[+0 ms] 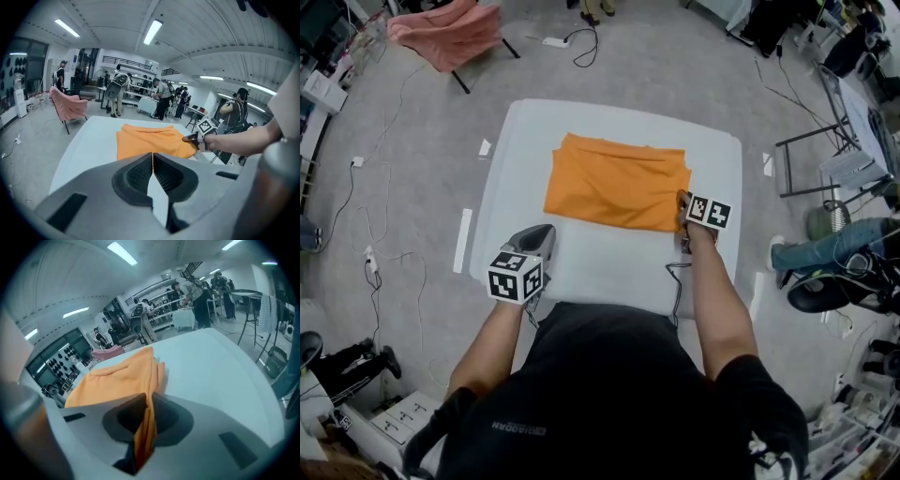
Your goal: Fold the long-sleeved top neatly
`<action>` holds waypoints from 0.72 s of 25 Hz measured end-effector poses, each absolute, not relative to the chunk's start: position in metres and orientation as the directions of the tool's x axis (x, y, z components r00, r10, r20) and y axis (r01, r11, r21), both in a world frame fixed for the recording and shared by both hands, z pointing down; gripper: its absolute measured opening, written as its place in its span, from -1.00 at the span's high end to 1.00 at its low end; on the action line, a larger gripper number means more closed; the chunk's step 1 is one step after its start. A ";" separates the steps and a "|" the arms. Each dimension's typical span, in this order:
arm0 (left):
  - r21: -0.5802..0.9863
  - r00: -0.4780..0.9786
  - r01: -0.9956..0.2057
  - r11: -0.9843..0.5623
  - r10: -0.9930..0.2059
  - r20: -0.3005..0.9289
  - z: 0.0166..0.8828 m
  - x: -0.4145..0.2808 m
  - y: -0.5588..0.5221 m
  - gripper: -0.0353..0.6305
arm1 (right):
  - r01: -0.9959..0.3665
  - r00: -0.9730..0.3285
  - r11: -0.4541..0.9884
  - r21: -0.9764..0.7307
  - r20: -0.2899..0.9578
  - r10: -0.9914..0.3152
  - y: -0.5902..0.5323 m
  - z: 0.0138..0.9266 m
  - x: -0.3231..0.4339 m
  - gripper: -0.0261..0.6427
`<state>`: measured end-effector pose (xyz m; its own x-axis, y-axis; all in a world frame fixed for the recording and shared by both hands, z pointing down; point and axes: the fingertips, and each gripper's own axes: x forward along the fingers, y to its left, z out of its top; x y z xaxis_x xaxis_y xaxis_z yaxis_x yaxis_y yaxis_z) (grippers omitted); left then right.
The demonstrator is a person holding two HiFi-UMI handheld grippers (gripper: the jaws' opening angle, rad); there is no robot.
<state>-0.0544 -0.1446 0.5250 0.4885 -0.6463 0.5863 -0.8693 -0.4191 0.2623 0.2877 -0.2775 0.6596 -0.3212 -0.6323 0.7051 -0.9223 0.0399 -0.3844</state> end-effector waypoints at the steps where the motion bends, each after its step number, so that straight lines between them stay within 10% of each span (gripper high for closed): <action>1: 0.261 0.492 -0.867 -0.424 -0.645 0.585 0.525 -0.055 -0.146 0.87 | -0.927 -0.313 0.042 -0.373 0.707 -0.634 -0.276 0.657 0.292 0.79; 18: 0.272 0.560 -0.821 -0.502 -0.617 0.553 0.517 -0.071 -0.157 0.87 | -0.986 -0.122 0.000 -0.166 0.729 -0.674 -0.276 0.581 0.345 0.78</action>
